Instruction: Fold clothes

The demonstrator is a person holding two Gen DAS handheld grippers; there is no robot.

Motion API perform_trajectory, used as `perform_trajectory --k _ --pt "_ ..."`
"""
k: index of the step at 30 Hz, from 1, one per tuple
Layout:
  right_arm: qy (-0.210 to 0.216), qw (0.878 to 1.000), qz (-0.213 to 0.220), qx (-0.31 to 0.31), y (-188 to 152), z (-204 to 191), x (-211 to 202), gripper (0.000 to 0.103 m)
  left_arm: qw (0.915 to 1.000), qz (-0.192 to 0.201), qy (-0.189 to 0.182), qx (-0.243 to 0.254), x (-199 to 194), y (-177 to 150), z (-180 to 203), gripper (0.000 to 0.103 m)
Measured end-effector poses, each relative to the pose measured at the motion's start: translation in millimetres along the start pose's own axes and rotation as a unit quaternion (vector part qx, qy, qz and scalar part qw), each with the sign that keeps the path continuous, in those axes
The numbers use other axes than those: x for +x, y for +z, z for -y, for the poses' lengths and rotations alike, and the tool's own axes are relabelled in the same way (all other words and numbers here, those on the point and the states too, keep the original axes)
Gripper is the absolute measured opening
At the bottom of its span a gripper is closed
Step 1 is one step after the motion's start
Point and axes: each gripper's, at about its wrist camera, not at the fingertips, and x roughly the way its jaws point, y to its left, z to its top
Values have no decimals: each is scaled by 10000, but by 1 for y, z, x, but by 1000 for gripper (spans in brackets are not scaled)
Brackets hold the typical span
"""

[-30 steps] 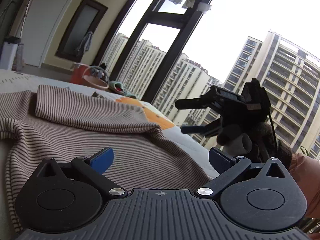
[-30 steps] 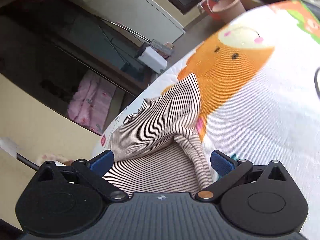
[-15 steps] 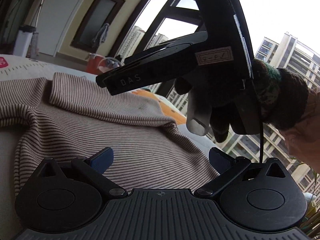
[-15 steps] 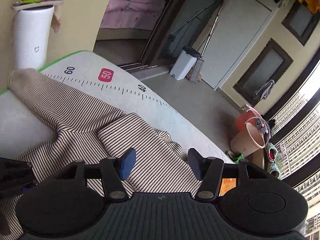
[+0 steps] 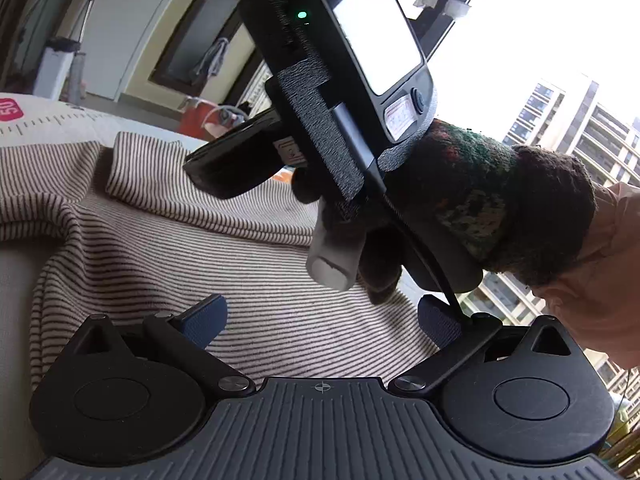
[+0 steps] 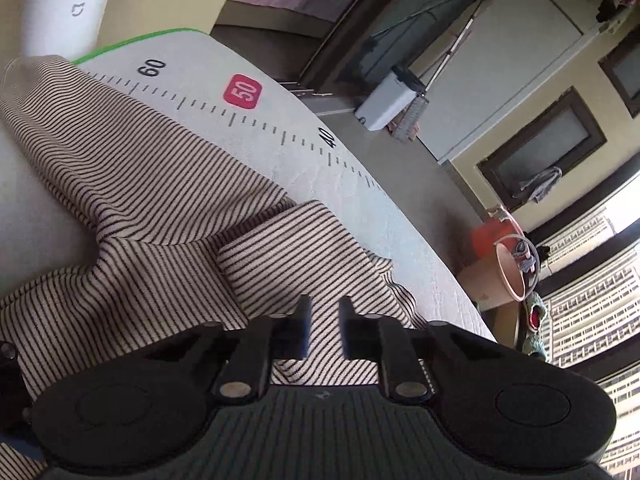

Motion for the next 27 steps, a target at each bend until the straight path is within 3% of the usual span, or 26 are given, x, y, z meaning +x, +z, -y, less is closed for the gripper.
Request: perform_trajectory --k 7,11,14,16,20,24,26,27 --pt "-708 9922 304 981 -19 92 -37 2 10000 -20 -7 -23 0 -1 1 103" --pt "-471 9912 373 1175 -37 121 -58 3 10000 -77 -44 7 6 0 -5 103" --pt "-36 9948 522 871 -37 98 -62 11 9999 -90 -76 -3 10 3 -6 103" --pt "316 9953 642 656 -31 74 -58 28 9999 -89 -83 -19 12 4 -6 103" --pt "959 9928 644 326 -8 26 -31 37 9999 -99 -80 -47 13 4 -7 103" --pt "1081 9930 466 28 11 -7 0 52 9999 -109 -76 -75 13 4 -9 103" --pt "1008 9942 380 -2 14 -14 13 50 9999 -114 -74 -88 14 4 -9 103" --pt "1037 9938 391 55 14 -14 14 43 9999 -116 -73 -95 14 4 -9 103"
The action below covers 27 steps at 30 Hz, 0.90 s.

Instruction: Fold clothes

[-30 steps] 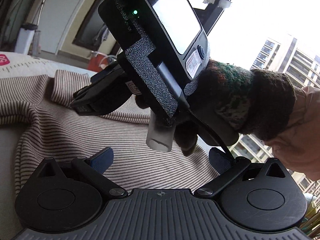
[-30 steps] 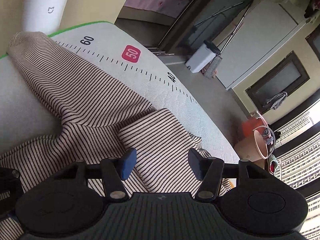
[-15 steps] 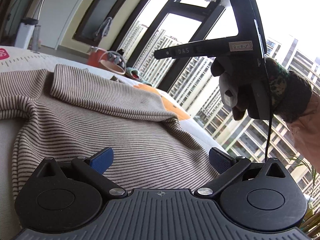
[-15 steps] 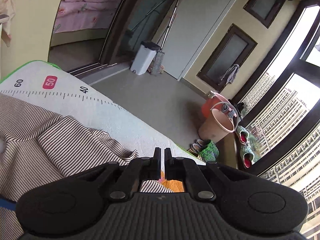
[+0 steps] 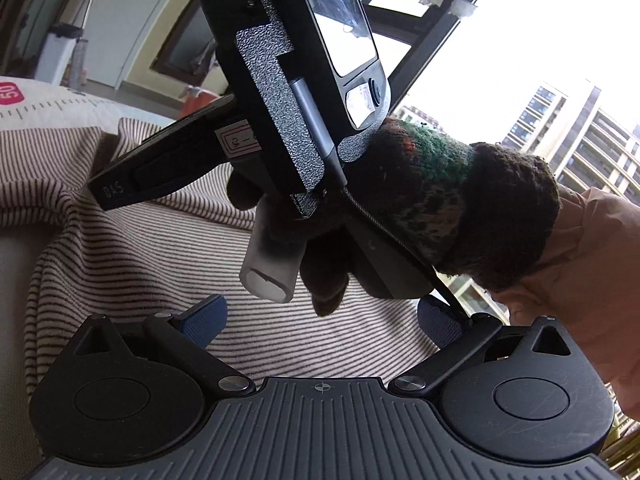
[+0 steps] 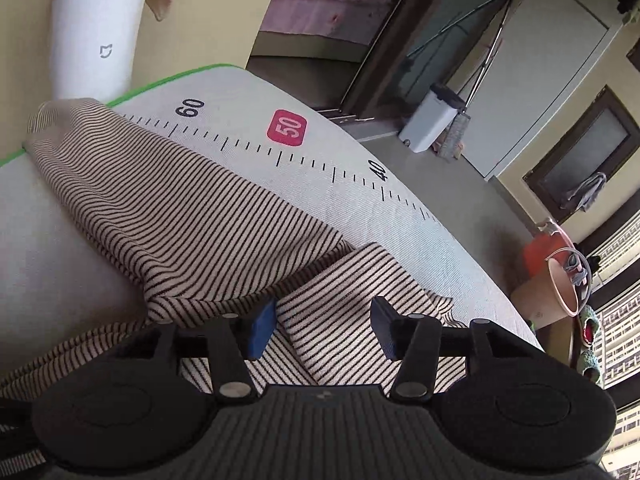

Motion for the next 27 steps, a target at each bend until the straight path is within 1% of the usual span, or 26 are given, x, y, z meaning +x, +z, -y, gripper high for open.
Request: perform_trajectory --k 1,2,3,4,7,11,15,19,23,27 --pt "-12 10000 46 62 -1 0 -2 28 10000 -2 1 -7 0 0 0 103" --pt "-88 9999 71 104 -2 -1 -5 22 10000 -5 2 -14 0 0 -1 103" --pt "-238 9996 117 102 -2 -1 -10 12 10000 -7 3 -21 1 0 -1 103" --pt "-447 9988 186 59 -3 1 -18 10 10000 -4 2 -19 1 0 -1 103" --pt "-901 9952 308 242 -5 27 -43 10 10000 -8 6 -52 3 -1 -2 103" --pt "-1660 9832 290 700 -21 92 -81 10 10000 -15 4 -84 5 -1 -4 103" --pt "-2408 9622 136 1264 -60 157 -114 10 9999 -26 1 -104 6 -1 -6 103" --pt "-2986 9364 -112 1838 -114 207 -135 10 9999 -45 -11 -156 8 1 -9 103" --pt "-3277 9112 -344 2472 -170 241 -138 10 9996 -76 -45 -276 9 4 -14 103" --pt "-3327 8914 -532 3032 -225 258 -130 11 9987 -99 -94 -487 4 3 -18 103"
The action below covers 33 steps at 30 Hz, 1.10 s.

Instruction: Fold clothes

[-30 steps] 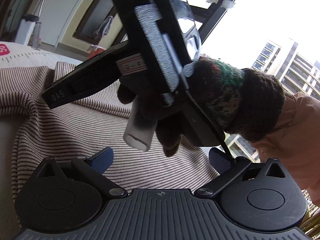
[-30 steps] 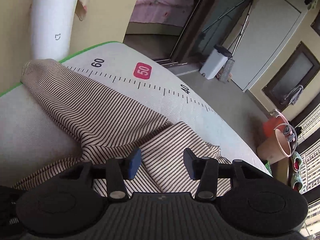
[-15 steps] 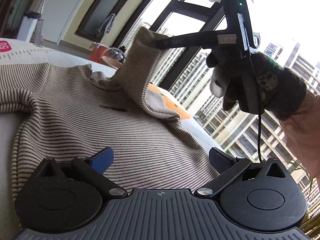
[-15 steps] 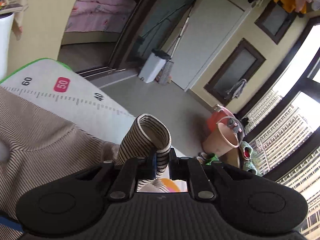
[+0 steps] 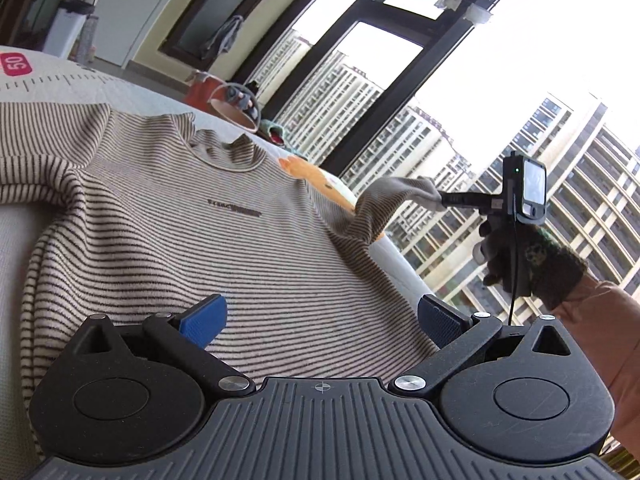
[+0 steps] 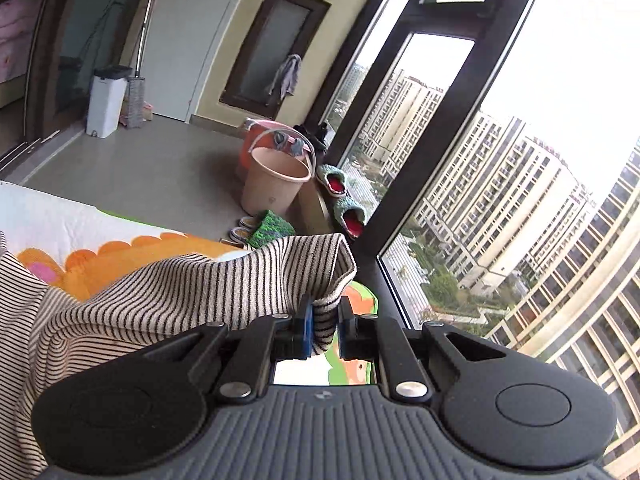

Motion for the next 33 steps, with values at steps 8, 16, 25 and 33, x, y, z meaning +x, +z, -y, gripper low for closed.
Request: perform_trajectory --k 8,16,25,33 --pt "123 9922 -721 1009 -81 43 53 19 9998 54 -76 -153 -2 1 -3 103" --pt "1059 9578 -664 2587 -118 92 21 80 9977 96 666 93 -5 6 9 103" --pt "3534 8998 164 2555 -45 71 -155 103 9823 30 1810 481 -106 62 139 103" --pt "4212 8775 -27 2292 -29 37 -287 103 9735 287 2151 721 -191 62 251 103"
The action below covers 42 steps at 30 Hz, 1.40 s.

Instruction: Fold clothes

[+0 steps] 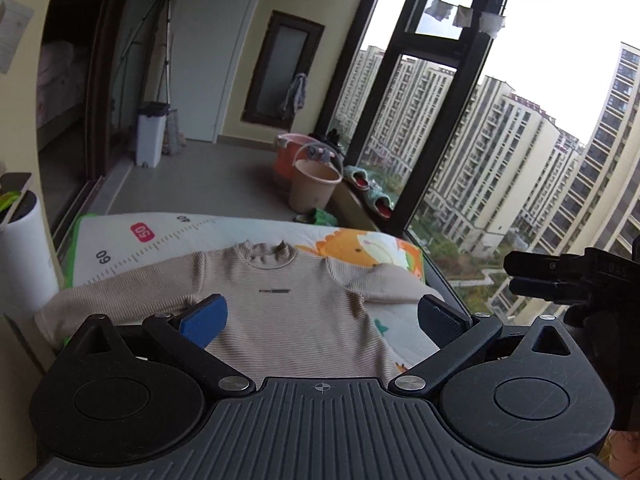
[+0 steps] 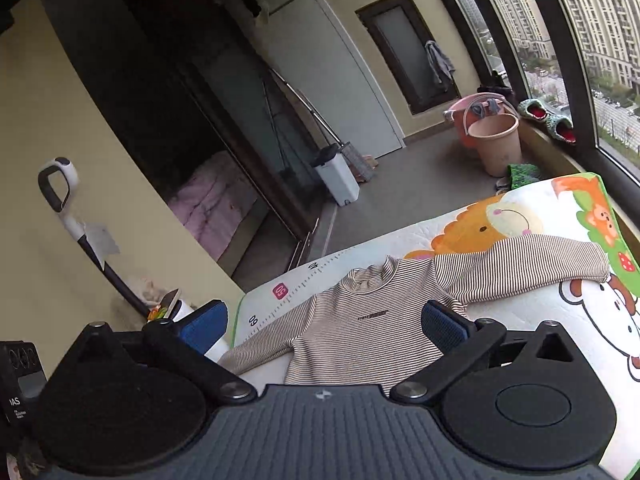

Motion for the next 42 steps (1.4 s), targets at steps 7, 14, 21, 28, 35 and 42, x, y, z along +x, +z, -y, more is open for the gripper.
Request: perform_trajectory --k 7,14,21,28,35,42 --pt "-365 9922 -1004 -646 -44 -51 -11 103 9959 -603 618 285 -9 -39 30 103" --pt "-387 9834 -1466 -993 -72 -87 -40 103 9944 -660 728 397 -24 -52 46 103" --pt "-448 9837 -1299 -1157 -76 -102 -59 103 9946 -486 782 478 -41 -55 54 103" --pt "-553 9817 -1467 -1083 -80 -96 -50 103 9930 -581 955 373 -44 -58 51 103" --pt "-610 9771 -1802 -955 -90 -87 -34 103 9841 -1215 1291 112 -30 -77 39 103" --pt "-646 9723 -2104 -788 -101 -75 -23 103 9825 -1327 1307 78 -24 -82 32 103"
